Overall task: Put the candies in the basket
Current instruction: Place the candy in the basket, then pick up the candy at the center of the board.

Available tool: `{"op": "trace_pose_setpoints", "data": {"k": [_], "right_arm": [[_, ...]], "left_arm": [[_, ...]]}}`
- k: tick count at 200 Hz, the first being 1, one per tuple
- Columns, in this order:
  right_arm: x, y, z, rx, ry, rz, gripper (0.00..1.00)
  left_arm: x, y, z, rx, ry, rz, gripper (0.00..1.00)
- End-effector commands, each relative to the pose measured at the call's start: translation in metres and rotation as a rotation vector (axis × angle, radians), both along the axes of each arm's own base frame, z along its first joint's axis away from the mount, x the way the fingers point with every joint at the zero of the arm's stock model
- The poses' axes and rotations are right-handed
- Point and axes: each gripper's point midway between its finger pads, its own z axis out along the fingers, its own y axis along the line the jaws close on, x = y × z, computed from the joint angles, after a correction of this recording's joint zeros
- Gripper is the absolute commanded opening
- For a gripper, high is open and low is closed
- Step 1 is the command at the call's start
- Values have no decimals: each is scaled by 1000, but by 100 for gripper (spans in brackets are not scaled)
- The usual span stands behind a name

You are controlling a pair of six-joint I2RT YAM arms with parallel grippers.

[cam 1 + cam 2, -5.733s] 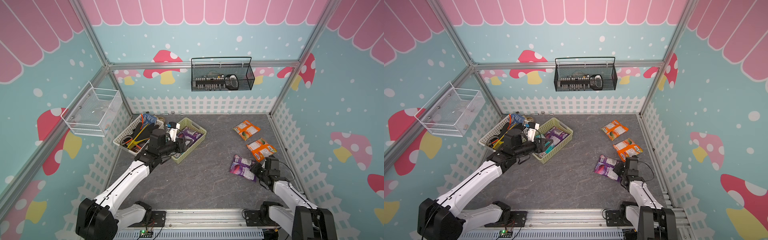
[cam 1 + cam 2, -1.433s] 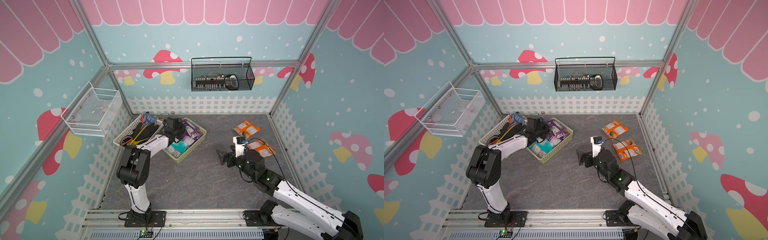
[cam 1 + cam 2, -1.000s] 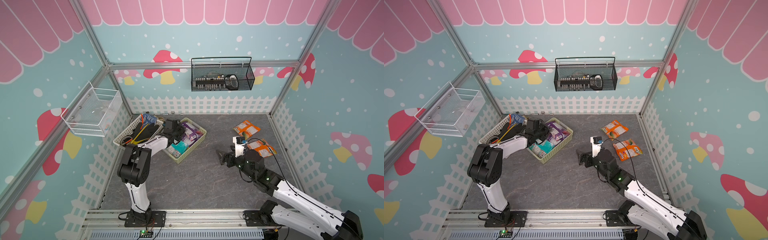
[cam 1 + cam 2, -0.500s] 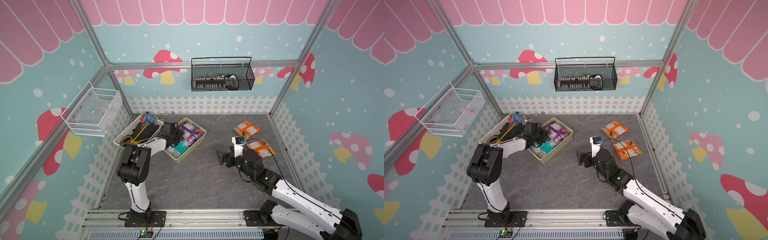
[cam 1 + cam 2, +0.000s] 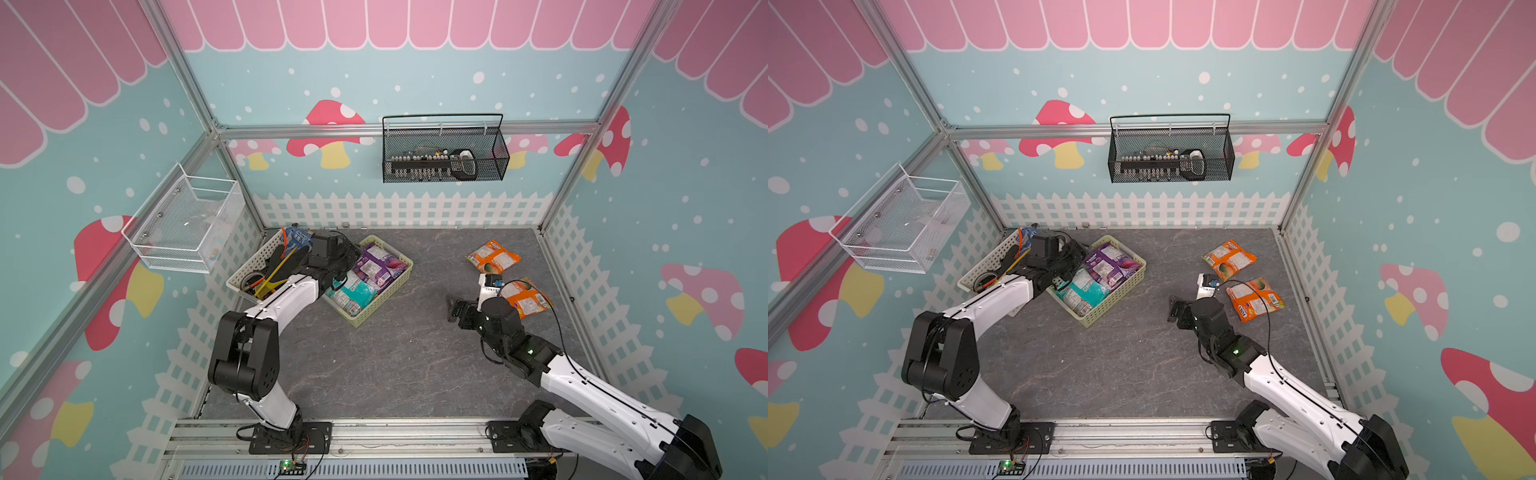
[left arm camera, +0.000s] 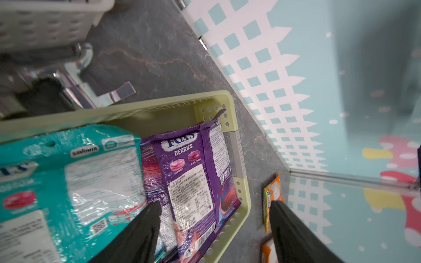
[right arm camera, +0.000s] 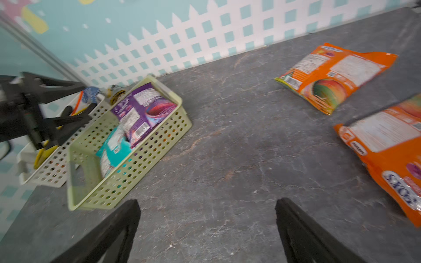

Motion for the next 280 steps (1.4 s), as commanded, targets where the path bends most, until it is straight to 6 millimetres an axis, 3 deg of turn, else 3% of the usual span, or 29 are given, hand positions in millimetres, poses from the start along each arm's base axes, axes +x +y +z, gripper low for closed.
{"op": "trace_pose_setpoints", "data": {"k": [1, 21, 63, 91, 116, 142, 176, 280], "right_arm": [[3, -42, -28, 27, 85, -175, 99], [2, -72, -44, 72, 104, -288, 99], [4, -126, -66, 135, 141, -458, 96], [6, -162, -82, 224, 159, -536, 84], [5, -191, -94, 341, 125, -591, 78], [12, -201, -102, 483, 99, -557, 65], [24, -182, -105, 573, 114, -419, 52], [25, -201, -144, 518, 217, -539, 50]], "left_arm": [[-20, 10, 7, 212, -45, -113, 92], [-39, -1, 24, 281, -133, -257, 99], [-92, -43, 48, 367, -319, -601, 99], [-118, -54, 52, 387, -385, -694, 99], [-123, -52, 44, 444, -393, -700, 99], [-123, -51, 42, 446, -387, -695, 99], [-124, -52, 45, 440, -391, -695, 99], [-124, -44, 52, 485, -416, -657, 99]]}}
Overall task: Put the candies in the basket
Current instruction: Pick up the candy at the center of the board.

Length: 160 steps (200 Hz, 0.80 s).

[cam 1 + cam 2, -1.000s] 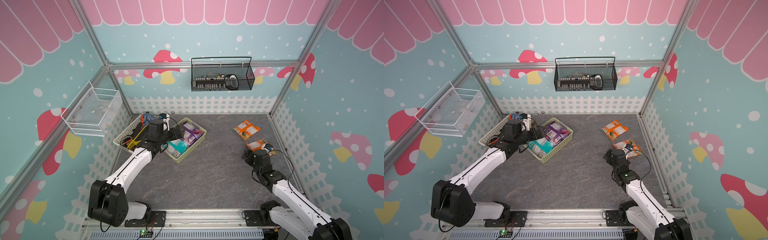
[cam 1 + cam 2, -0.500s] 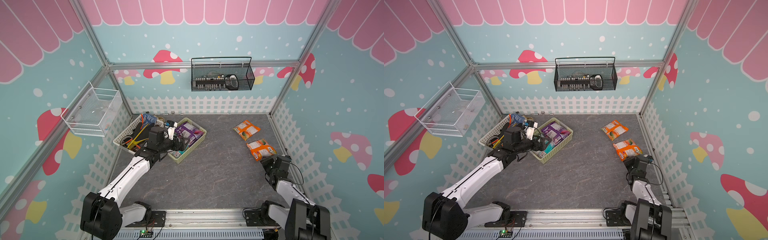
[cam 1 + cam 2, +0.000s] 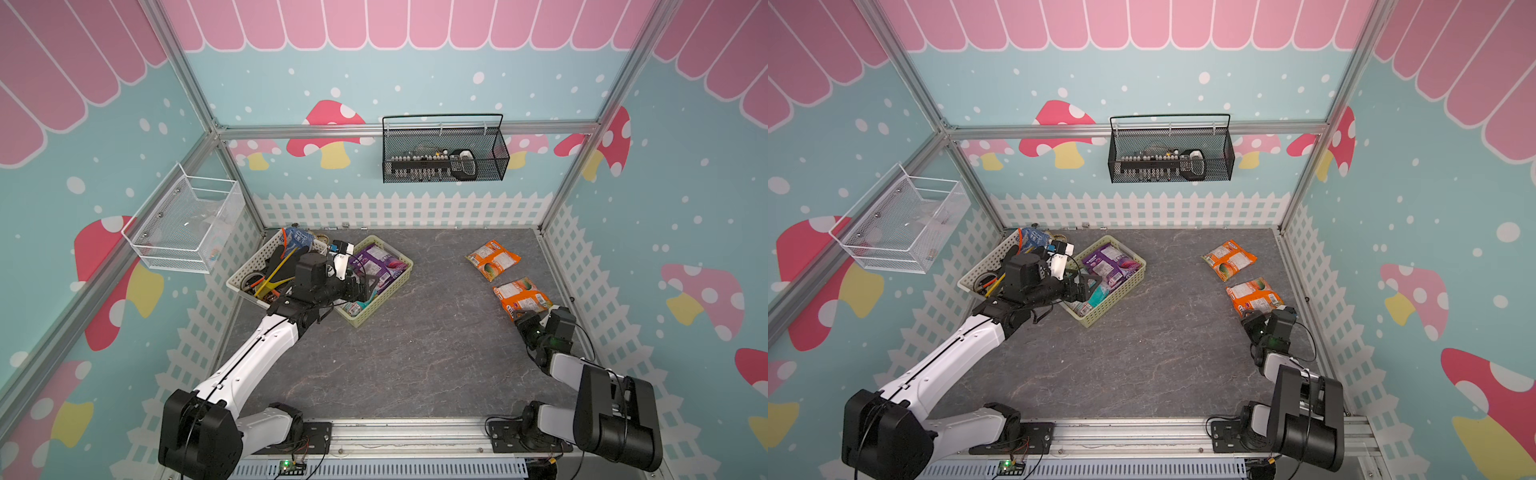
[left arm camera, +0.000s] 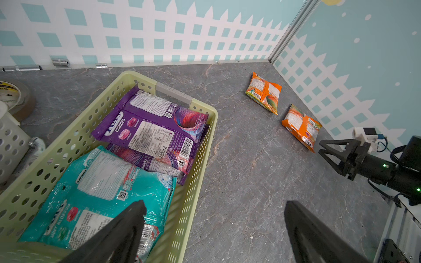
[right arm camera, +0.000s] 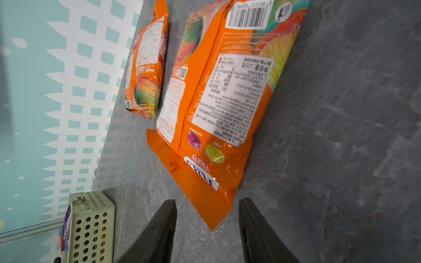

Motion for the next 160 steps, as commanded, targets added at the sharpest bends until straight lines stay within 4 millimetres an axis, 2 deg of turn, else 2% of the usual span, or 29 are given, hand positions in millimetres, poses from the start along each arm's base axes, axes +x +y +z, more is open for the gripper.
{"op": "trace_pose_setpoints", "data": {"k": [1, 39, 66, 84, 116, 152, 160], "right_arm": [[5, -11, 1, -30, 7, -36, 50], [6, -16, -11, -37, 45, -52, 50], [14, -10, -12, -25, 10, -11, 48], [15, -6, -22, -13, 32, 15, 44], [18, 0, -31, 16, 24, 47, 29], [24, 3, -17, -22, -49, 89, 0], [25, 3, -11, -38, -69, 101, 0]], "left_arm": [[-3, 3, -1, 21, -19, 8, 99], [-3, 4, 1, 20, -26, 9, 99], [-4, 6, 0, 26, -29, 16, 99], [-4, 7, 1, 30, -37, 24, 99], [-3, 10, 3, 36, -49, 40, 99], [-1, 14, 2, 47, -53, 61, 99], [0, 16, 1, 54, -51, 73, 99]]}}
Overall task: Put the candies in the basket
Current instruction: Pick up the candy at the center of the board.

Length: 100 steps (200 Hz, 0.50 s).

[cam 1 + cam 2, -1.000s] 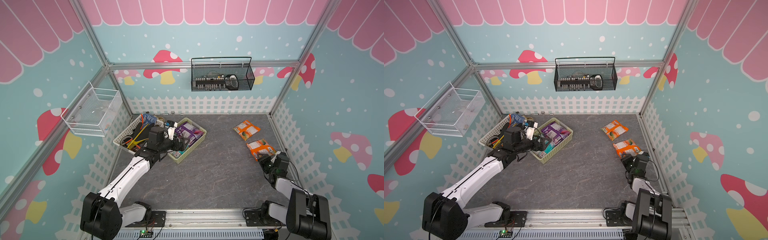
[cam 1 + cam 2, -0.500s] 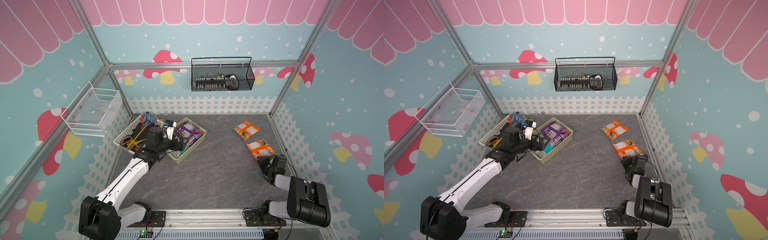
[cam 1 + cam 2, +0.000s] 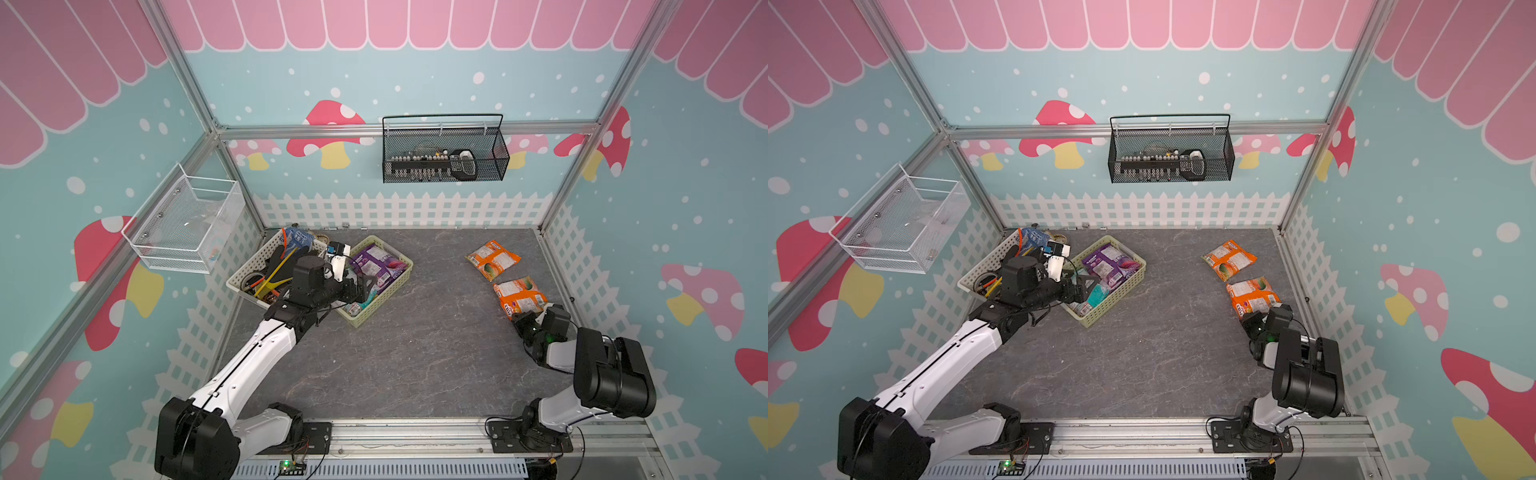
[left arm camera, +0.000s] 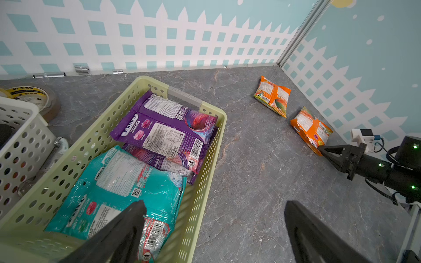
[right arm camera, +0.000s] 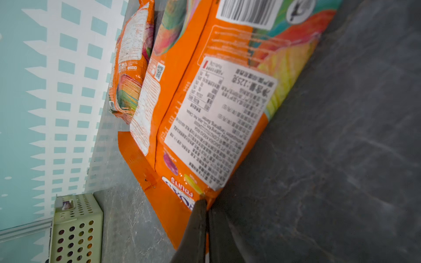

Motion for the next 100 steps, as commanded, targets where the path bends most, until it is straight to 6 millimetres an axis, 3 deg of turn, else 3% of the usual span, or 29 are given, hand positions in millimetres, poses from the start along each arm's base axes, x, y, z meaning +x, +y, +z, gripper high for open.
{"op": "trace_pose_setpoints", "data": {"k": [1, 51, 93, 100], "right_arm": [[2, 4, 12, -38, -55, 47, 0], [2, 17, 52, -113, -134, 151, 0], [-2, 58, 82, -94, -188, 257, 0], [-3, 68, 84, -74, -192, 273, 0]], "left_arm": [[2, 6, 1, 24, -25, 28, 99], [7, 15, -1, 42, -43, 93, 99], [-9, -19, 12, 91, -200, -42, 85], [-16, -35, 14, 84, -213, -98, 82]]}}
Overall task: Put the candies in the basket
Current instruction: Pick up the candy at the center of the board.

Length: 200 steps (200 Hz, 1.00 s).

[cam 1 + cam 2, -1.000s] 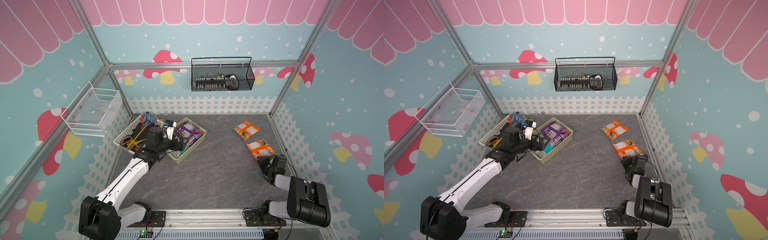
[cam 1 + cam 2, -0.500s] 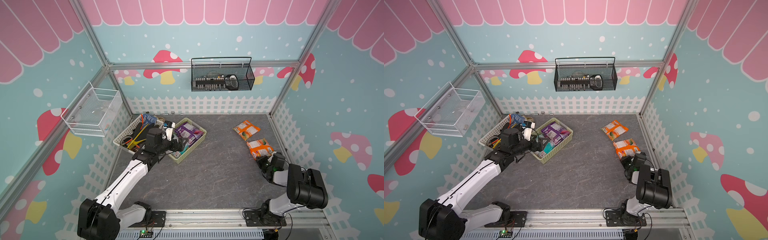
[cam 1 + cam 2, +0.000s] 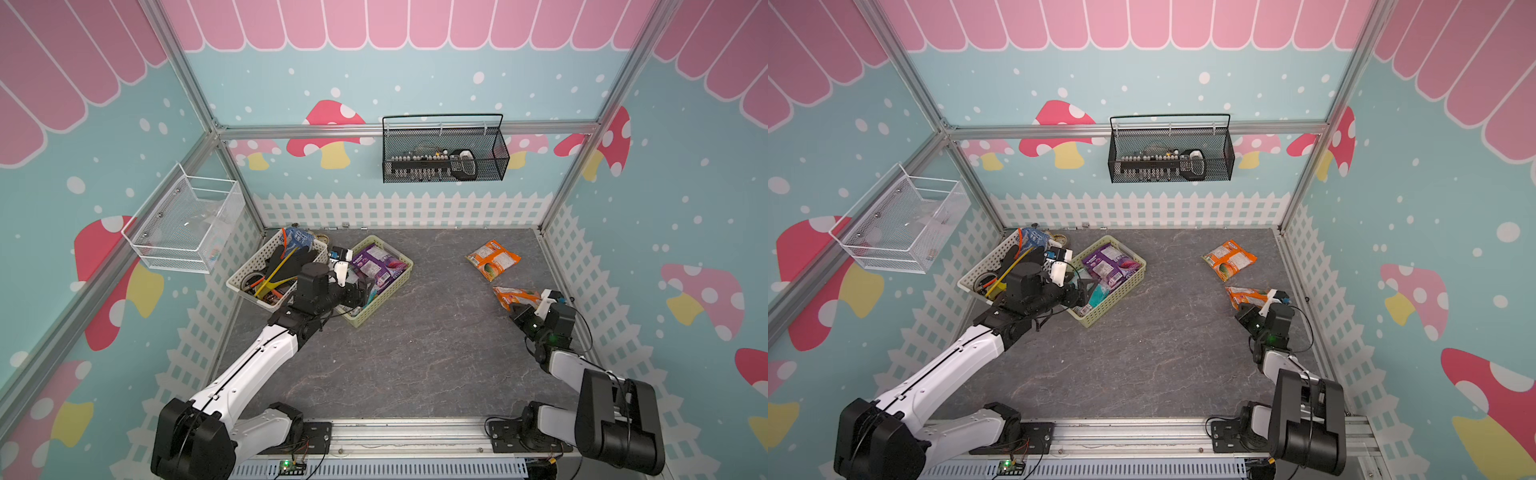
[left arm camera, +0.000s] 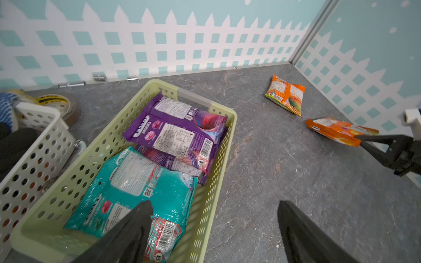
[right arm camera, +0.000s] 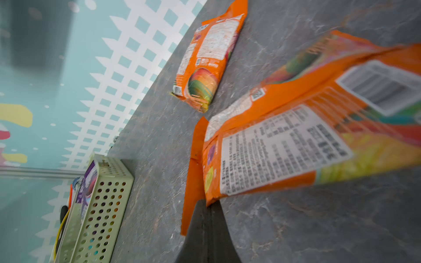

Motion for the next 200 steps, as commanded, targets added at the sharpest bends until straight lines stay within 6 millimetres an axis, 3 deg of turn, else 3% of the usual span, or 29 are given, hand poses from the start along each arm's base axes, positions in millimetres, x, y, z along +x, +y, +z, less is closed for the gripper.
{"op": "trace_pose_setpoints", "data": {"k": [1, 34, 71, 98, 138, 200], "right_arm": [[-1, 28, 12, 31, -11, 83, 0], [-6, 81, 18, 89, -13, 183, 0], [-18, 130, 29, 134, -21, 292, 0], [-30, 159, 37, 149, -23, 375, 0], [-45, 183, 50, 207, -42, 444, 0], [-60, 217, 70, 245, -67, 544, 0]], "left_arm": [[-8, -25, 24, 16, -136, -97, 82], [-31, -79, 23, 88, -291, -292, 69], [-69, -138, -6, 248, -525, -543, 57], [-84, -152, -30, 264, -651, -597, 63], [-88, -173, -68, 413, -736, -638, 73], [-70, -195, -74, 457, -790, -624, 74]]}}
